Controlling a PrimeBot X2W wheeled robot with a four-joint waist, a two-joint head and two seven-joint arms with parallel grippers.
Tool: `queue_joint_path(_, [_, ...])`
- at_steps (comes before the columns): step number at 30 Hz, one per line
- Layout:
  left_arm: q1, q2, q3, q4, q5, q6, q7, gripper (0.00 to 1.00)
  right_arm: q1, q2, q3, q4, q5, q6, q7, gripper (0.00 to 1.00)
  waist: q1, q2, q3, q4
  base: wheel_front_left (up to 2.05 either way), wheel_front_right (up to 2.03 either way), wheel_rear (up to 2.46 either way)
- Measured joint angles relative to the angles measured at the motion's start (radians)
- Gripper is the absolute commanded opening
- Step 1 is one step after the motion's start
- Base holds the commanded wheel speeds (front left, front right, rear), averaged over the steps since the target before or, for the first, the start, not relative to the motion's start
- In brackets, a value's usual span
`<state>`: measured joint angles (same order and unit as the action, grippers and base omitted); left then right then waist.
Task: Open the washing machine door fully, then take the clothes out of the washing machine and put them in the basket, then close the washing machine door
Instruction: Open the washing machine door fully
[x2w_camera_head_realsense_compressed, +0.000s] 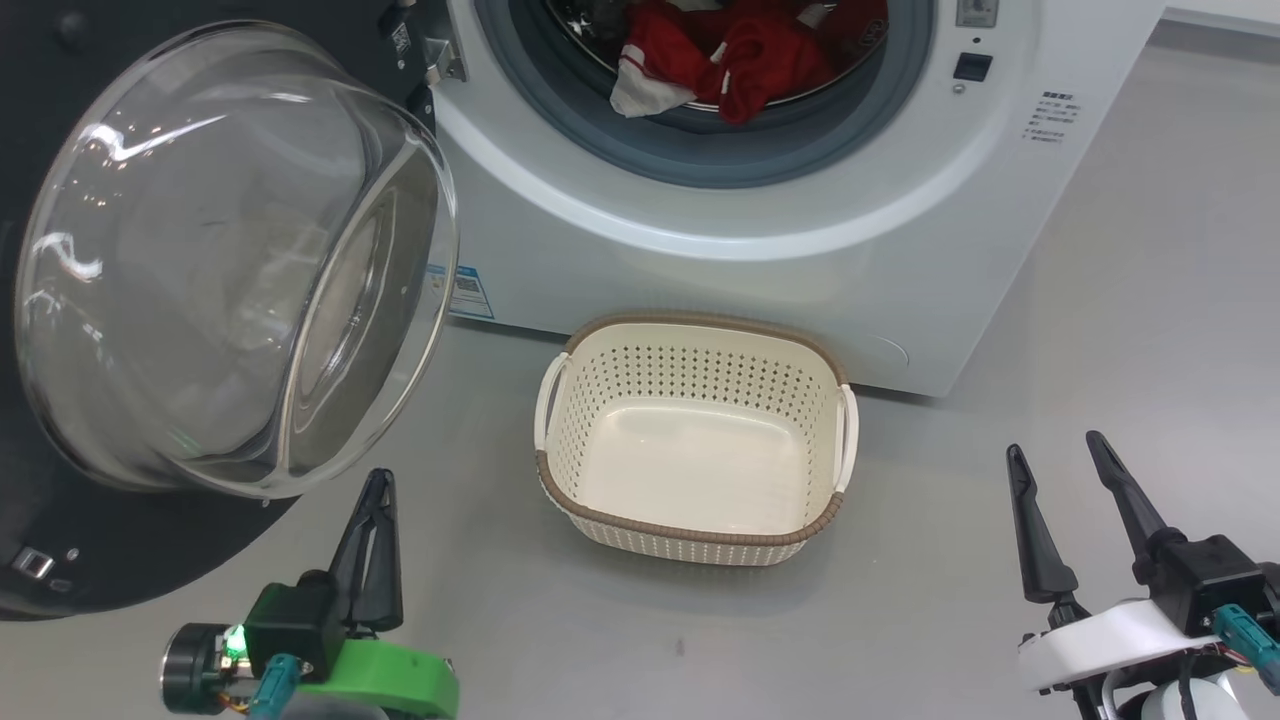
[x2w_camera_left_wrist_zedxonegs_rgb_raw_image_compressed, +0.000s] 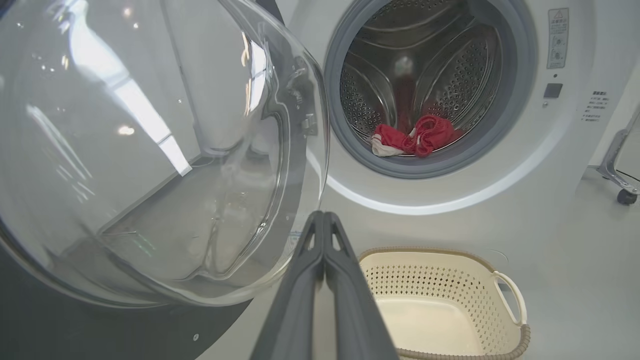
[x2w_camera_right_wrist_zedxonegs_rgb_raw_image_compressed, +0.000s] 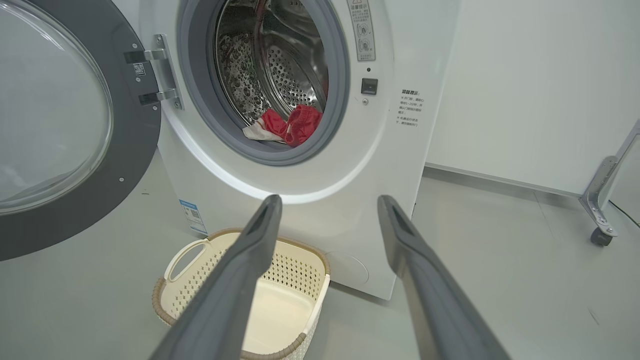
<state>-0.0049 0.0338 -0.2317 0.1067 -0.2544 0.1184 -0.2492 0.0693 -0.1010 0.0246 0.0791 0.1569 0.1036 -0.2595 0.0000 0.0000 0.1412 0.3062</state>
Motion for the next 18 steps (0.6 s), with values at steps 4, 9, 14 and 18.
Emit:
queue_joint_path(4, [0.001,0.003,-0.03,-0.002,0.002,0.0,0.0,0.85,0.0,0.007,0.007,0.003,0.0,0.001,0.0,1.0,0.0,0.0,-0.006,-0.029,0.0,0.0,0.0])
queue_joint_path(9, [0.008,0.005,-0.04,-0.001,0.003,0.0,0.0,1.0,-0.002,0.012,0.015,0.004,0.0,0.001,0.0,1.0,0.0,0.0,-0.015,-0.07,0.0,0.0,0.0])
queue_joint_path(14, [0.009,0.006,-0.033,0.005,0.003,0.0,0.001,1.0,-0.005,0.021,0.023,0.003,0.0,0.001,0.0,1.0,0.0,0.0,-0.021,-0.116,0.0,0.0,0.0])
queue_joint_path(18, [0.009,0.007,-0.029,0.009,0.001,0.0,0.002,1.0,-0.006,0.029,0.023,0.002,0.007,0.001,0.0,1.0,0.0,0.0,-0.024,-0.156,0.0,0.0,0.0])
